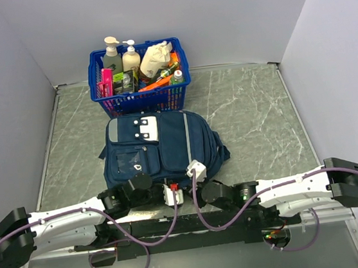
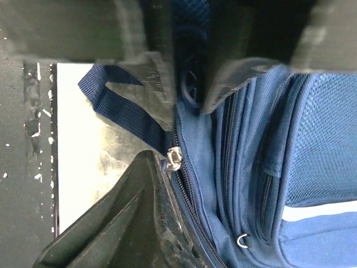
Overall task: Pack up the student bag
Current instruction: Zip the student bag at the center of the board.
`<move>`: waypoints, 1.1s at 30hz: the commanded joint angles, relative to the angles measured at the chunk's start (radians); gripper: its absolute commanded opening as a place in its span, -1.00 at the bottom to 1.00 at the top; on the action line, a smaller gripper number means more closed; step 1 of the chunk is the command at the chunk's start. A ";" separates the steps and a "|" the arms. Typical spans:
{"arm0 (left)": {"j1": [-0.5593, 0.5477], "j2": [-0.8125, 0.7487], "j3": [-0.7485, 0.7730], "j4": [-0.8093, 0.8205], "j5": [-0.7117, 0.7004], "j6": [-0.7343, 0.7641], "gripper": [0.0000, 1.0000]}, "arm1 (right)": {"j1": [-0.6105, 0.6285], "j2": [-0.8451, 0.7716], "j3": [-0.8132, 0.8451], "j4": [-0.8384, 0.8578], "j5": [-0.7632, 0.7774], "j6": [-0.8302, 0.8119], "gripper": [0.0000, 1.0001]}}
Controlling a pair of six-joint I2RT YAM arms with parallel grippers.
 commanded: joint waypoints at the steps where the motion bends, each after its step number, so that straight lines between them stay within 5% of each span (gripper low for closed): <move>1: 0.000 0.008 -0.018 0.061 -0.049 0.023 -0.77 | -0.006 -0.058 0.029 0.077 -0.031 0.024 -1.00; 6: 0.000 -0.018 -0.014 0.023 -0.048 0.066 -0.98 | -0.067 -0.153 -0.014 -0.016 -0.071 0.125 -1.00; 17: 0.034 -0.088 -0.003 -0.106 -0.063 0.192 -0.98 | -0.450 -0.400 -0.140 -0.254 -0.483 0.219 -1.00; 24: 0.056 -0.131 0.035 -0.222 -0.051 0.173 -0.98 | -0.604 -0.408 -0.070 -0.380 -0.500 0.158 -1.00; 33: 0.105 -0.263 0.049 -0.433 -0.051 0.098 -0.98 | -0.828 -0.275 0.025 -0.334 -0.620 -0.009 -1.00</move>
